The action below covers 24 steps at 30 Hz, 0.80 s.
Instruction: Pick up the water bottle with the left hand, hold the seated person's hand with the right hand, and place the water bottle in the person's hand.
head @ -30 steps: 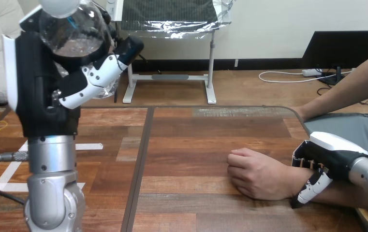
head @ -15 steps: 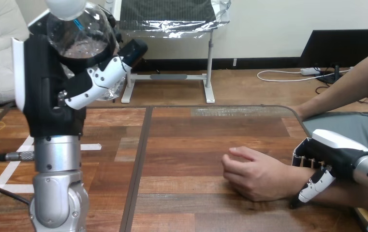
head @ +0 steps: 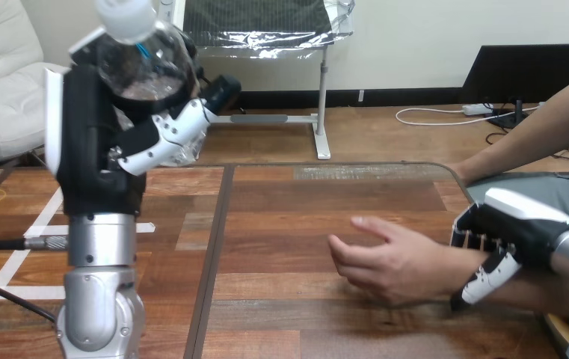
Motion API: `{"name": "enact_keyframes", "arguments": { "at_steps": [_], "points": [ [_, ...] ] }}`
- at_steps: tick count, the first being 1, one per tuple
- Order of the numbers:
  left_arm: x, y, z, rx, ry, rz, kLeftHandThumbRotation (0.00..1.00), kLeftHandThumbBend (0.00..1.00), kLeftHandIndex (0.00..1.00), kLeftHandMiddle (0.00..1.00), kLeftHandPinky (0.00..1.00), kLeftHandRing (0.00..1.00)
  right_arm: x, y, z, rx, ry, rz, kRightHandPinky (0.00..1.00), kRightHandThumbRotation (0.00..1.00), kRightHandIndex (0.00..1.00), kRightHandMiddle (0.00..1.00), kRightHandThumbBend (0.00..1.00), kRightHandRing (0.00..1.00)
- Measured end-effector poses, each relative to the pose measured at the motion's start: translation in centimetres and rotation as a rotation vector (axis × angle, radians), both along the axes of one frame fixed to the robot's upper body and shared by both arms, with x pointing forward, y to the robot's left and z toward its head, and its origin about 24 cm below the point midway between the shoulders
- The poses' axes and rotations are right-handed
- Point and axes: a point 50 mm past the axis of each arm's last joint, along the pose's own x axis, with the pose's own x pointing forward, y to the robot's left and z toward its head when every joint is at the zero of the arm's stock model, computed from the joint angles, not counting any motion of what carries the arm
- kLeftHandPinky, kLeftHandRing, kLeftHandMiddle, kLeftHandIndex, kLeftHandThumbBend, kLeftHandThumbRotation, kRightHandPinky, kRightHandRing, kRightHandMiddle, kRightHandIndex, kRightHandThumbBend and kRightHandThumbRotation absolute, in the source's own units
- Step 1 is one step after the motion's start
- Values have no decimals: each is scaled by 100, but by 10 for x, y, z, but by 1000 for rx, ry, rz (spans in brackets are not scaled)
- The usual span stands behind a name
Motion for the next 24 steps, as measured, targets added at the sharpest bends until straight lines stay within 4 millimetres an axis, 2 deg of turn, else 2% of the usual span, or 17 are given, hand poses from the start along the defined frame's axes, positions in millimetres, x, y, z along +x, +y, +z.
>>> {"name": "enact_keyframes", "arguments": {
  "at_steps": [24],
  "points": [
    [7,-7,-10,-34,44,-37,0,49,37,36,23,30,5,7,29,54,-95,34,26,9,40,37,92,31]
  ]
}}
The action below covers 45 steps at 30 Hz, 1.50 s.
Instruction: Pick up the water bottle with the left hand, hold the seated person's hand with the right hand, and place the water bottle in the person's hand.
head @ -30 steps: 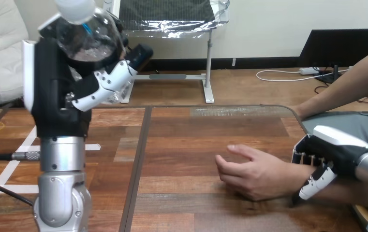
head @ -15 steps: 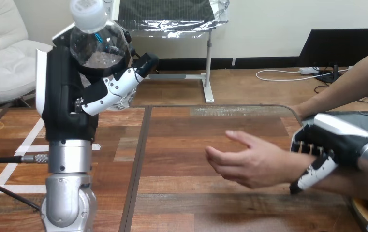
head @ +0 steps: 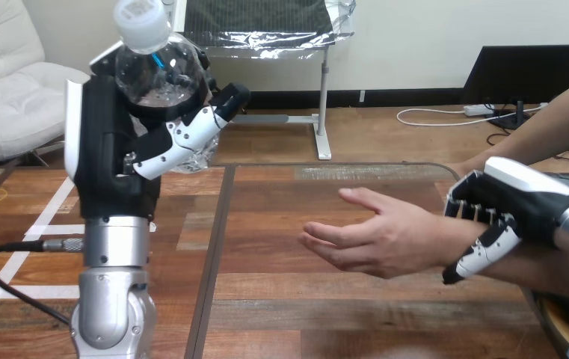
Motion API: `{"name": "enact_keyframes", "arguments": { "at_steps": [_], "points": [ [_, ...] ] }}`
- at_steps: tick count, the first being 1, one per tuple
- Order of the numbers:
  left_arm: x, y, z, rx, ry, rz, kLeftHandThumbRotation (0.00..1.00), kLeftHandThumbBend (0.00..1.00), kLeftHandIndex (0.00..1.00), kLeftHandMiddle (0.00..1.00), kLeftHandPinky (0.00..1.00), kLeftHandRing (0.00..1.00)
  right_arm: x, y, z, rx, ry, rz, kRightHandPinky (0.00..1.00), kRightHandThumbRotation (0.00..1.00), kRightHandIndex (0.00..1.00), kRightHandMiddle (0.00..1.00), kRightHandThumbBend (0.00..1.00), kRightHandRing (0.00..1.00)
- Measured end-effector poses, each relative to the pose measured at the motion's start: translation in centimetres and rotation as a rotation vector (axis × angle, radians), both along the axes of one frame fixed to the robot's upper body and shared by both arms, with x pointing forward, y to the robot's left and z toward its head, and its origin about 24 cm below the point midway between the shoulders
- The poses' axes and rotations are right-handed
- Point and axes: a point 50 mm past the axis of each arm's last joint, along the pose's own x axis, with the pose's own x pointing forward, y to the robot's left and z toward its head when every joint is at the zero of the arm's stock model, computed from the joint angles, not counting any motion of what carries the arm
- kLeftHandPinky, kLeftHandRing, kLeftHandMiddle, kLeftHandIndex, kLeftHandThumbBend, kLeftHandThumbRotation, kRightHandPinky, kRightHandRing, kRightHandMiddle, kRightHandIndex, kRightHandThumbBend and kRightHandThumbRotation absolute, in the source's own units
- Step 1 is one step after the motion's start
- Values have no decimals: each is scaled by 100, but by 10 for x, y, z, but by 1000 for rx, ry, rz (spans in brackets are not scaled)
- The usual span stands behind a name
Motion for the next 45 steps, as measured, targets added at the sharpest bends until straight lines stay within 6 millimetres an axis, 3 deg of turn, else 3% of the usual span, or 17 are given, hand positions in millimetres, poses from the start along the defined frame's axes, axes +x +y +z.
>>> {"name": "enact_keyframes", "arguments": {
  "at_steps": [30,45],
  "points": [
    [20,-10,-31,-31,113,-3,0,49,37,36,23,29,4,6,16,13,-39,8,25,10,39,37,94,30],
    [38,-24,-50,-64,188,-40,0,56,40,39,26,32,8,9,23,5,-54,10,26,12,39,38,94,31]
  ]
}}
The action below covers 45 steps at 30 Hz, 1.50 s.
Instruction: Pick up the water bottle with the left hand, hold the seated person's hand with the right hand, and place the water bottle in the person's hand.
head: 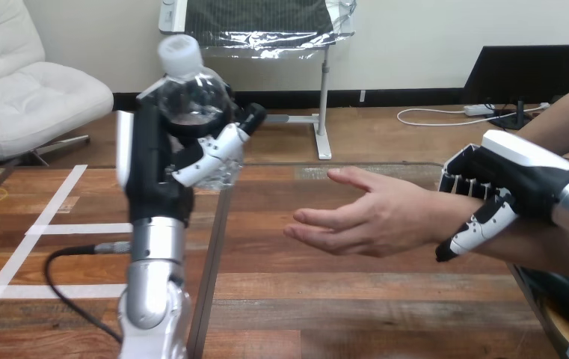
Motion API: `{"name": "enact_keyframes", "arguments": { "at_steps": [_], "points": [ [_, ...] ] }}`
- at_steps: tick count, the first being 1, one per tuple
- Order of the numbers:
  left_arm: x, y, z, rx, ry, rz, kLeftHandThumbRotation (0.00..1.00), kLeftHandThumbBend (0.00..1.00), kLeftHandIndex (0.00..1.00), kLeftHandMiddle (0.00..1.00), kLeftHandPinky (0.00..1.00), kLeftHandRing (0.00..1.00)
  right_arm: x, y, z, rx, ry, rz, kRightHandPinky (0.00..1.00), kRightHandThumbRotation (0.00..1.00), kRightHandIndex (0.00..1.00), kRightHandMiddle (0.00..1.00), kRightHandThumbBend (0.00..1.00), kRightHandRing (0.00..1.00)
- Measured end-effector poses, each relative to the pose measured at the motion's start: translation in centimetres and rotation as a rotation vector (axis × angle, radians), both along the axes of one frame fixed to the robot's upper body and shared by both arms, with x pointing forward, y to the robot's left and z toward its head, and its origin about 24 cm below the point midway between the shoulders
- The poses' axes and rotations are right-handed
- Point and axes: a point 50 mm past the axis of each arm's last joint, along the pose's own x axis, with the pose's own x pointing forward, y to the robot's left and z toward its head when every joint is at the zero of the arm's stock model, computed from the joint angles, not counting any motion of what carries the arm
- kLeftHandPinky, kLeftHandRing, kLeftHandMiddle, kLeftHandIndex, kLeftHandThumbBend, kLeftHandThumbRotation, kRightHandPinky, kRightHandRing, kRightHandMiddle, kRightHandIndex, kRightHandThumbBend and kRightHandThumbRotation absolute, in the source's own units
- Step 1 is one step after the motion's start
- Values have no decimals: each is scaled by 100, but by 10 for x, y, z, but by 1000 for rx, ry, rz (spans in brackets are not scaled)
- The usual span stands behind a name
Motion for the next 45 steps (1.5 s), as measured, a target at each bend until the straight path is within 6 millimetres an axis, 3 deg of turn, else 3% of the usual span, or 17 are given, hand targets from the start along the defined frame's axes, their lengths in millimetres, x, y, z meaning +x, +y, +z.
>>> {"name": "enact_keyframes", "arguments": {
  "at_steps": [25,45],
  "points": [
    [13,-39,-35,-60,143,-116,0,62,43,41,30,34,9,18,9,19,-10,12,25,13,39,38,94,31],
    [15,-69,-39,-46,148,-200,0,69,44,42,31,36,12,36,14,29,-21,53,25,14,39,39,95,32]
  ]
}}
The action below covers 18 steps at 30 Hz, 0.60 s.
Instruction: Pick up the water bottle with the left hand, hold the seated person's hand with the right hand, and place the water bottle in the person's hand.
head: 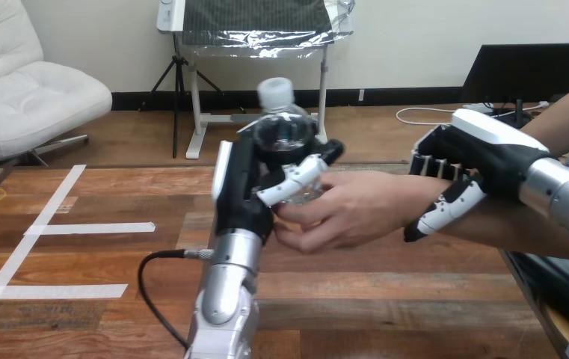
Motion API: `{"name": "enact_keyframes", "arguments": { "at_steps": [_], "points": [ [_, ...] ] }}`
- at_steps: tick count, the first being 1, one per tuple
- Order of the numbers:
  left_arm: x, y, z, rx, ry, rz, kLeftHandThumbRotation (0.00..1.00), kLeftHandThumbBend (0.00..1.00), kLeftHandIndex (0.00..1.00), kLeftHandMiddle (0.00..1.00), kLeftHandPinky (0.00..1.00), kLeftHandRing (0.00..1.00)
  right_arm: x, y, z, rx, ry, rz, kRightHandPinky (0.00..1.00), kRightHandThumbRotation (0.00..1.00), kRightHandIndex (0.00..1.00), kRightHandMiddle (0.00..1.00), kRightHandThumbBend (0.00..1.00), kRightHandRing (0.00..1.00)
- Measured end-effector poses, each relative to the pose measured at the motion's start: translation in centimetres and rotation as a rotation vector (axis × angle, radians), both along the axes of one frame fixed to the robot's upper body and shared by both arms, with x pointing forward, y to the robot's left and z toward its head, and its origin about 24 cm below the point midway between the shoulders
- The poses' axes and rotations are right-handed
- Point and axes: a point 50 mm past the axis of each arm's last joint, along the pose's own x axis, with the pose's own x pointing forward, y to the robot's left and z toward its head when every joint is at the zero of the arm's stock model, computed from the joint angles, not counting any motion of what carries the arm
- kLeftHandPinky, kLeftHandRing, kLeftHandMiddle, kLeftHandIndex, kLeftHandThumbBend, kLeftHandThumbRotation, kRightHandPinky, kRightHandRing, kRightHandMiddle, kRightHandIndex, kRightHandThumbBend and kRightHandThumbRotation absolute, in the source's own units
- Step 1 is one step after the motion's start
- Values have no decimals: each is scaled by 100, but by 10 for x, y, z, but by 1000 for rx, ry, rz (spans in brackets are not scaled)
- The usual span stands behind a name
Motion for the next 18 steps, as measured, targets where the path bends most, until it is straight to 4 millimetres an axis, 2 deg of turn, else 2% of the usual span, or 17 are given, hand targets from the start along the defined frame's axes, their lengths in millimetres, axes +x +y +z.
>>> {"name": "enact_keyframes", "arguments": {
  "at_steps": [18],
  "points": [
    [-1,-2,0,-27,-11,1,0,68,43,41,32,36,2,5,2,-2,2,-6,25,14,39,39,94,31]
  ]
}}
